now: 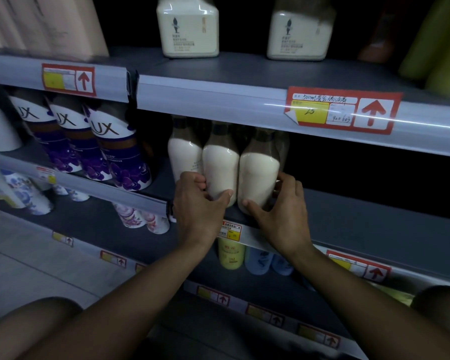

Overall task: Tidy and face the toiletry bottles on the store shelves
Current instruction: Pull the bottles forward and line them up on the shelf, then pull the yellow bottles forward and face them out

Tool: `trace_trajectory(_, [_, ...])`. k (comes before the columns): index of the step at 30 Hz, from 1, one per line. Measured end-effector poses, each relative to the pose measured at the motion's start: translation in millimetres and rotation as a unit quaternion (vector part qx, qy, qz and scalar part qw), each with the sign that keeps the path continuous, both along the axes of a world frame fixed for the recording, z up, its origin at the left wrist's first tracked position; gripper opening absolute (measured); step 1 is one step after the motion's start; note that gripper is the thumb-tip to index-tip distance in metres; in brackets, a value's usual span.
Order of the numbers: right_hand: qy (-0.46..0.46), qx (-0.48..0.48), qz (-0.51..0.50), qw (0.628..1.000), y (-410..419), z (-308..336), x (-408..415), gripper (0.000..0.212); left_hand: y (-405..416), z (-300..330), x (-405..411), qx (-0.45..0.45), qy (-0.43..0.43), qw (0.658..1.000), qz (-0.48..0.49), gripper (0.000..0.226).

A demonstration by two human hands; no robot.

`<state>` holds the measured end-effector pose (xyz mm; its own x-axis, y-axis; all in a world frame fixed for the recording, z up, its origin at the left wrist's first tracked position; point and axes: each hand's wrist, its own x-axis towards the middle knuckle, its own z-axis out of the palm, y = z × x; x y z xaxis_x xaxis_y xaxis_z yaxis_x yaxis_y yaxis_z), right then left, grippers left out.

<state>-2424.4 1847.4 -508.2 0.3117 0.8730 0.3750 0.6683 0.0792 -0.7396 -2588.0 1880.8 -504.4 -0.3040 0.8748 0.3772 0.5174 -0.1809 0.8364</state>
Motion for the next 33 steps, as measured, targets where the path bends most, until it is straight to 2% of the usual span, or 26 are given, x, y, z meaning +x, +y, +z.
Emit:
trace_trajectory(17, [-0.016, 0.002, -0.004, 1.000, -7.0, 3.4, 3.7, 0.081, -15.1, 12.9, -7.6, -0.018, 0.039, 0.999, -0.029, 0.033])
trace_trajectory(33, [-0.023, 0.066, 0.020, 0.997, -29.0, 17.4, 16.0, 0.056, -31.7, 37.0, 6.9, 0.031, 0.014, 0.998, -0.048, 0.026])
